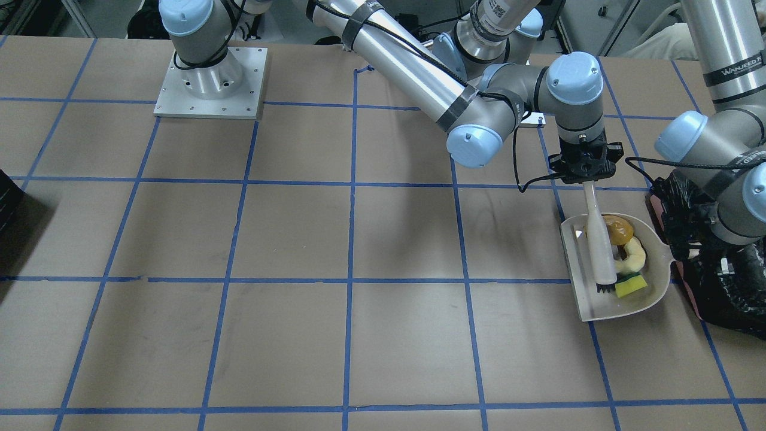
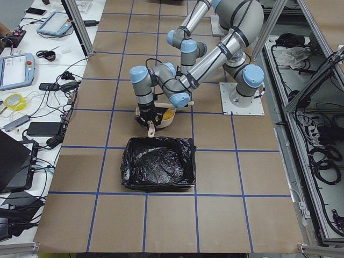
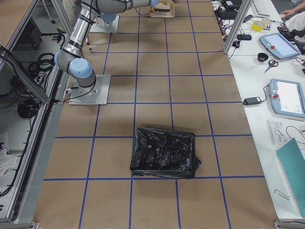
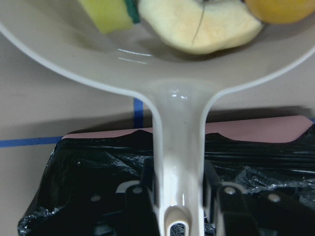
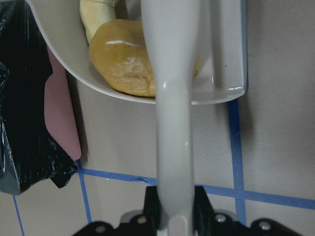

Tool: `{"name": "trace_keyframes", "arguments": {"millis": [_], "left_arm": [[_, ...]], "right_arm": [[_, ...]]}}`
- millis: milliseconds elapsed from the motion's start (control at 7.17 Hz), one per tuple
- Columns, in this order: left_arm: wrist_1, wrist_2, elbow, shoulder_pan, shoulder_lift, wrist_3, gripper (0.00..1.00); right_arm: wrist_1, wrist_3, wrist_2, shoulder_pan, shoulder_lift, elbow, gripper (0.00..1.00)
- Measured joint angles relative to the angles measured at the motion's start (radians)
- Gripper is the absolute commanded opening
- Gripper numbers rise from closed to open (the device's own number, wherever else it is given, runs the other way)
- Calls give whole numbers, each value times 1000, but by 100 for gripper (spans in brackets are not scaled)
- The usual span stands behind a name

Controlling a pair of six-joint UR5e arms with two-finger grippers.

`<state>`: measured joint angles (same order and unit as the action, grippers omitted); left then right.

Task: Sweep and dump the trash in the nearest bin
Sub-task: 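Sweep the sponge, apple ring and roll into the dustpan with the brush, then lift the dustpan over the trash bag while the right gripper withdraws the brush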

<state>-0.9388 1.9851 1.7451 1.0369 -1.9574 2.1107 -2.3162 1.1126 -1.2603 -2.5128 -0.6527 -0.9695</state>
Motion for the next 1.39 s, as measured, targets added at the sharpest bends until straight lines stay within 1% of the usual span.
{"name": "trace_keyframes", "arguments": {"millis": [279, 418, 558, 837, 976, 1116, 1255, 1394], "left_arm": [[0, -1, 0, 0, 0, 0, 0], [0, -2, 0, 0, 0, 0, 0], [1, -4, 0, 0, 0, 0, 0], [3, -13, -1, -4, 1, 0, 0], [3, -39, -3, -9, 2, 1, 0], [-1, -79, -6, -12, 6, 1, 0], [-9, -126, -9, -16, 12, -4, 0], [-28, -183, -12, -29, 18, -10, 0]], "right_arm": [[72, -83, -7, 50, -58, -44, 16], [88, -133, -6, 83, -109, -106, 16], [89, -188, -7, 112, -176, -205, 16], [79, -305, -15, 181, -348, -459, 16], [81, -376, -38, 223, -439, -581, 16], [89, -440, -88, 263, -528, -698, 17], [92, -476, -140, 293, -609, -806, 20], [95, -490, -185, 313, -680, -897, 20]]}}
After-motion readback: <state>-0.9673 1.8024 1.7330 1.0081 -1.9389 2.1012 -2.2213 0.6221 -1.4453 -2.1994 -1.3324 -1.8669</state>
